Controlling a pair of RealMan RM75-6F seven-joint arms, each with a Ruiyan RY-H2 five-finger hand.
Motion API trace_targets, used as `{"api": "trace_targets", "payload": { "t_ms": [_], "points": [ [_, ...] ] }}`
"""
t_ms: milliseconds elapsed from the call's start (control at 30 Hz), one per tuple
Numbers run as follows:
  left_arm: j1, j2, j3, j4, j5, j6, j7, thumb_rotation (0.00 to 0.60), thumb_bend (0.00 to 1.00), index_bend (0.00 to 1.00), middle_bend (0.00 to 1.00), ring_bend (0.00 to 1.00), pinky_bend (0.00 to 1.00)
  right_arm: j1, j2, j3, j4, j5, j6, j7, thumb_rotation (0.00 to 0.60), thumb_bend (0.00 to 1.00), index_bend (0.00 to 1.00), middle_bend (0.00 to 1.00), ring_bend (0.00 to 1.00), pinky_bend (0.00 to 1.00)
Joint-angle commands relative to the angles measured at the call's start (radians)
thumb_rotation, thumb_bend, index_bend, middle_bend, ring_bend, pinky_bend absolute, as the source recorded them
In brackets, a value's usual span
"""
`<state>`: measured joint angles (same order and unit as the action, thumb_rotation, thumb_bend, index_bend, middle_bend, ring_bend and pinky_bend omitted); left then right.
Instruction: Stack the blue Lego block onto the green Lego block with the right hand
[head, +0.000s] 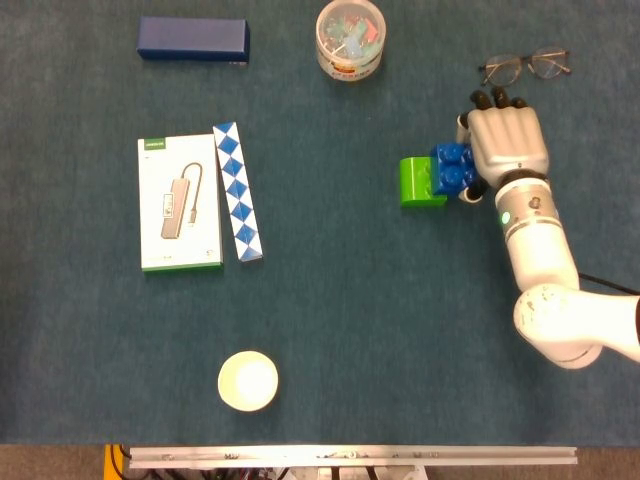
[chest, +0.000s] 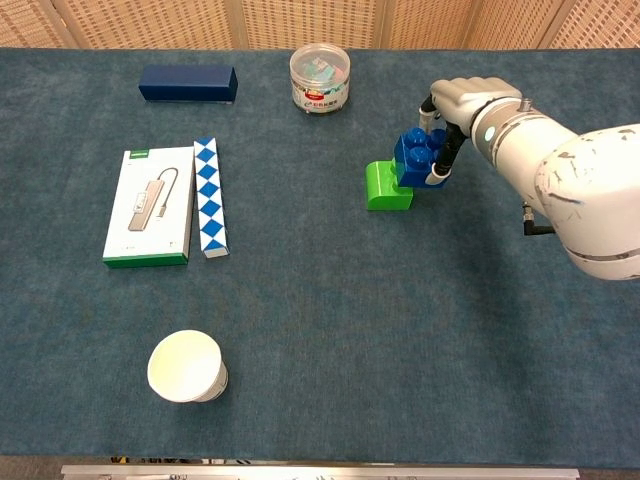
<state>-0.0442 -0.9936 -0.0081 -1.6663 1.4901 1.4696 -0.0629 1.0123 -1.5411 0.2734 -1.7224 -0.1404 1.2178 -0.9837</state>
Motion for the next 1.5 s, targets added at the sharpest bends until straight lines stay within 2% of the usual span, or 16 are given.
{"api": "trace_targets", "payload": {
  "t_ms": [33,1500],
  "points": [
    [0.0,0.0,0.0,0.001,0.001,0.001,0.001,0.6,0.35,0.32,0.41,0.39,0.5,0.003,-0.003,-0.002,0.004,0.004,-0.001,-0.001,0.6,0.06,0.55,0.14,0.01,0.15],
    [0.003,0.003,-0.004,0.007,0.004,0.011,-0.005,0.6,0.35,0.32,0.41,0.39,0.5,0.051,-0.041,-0.013,0.049,0.069,0.02,-0.062,0.6,0.06,0.55,0.14,0.01,0.15]
  ]
}}
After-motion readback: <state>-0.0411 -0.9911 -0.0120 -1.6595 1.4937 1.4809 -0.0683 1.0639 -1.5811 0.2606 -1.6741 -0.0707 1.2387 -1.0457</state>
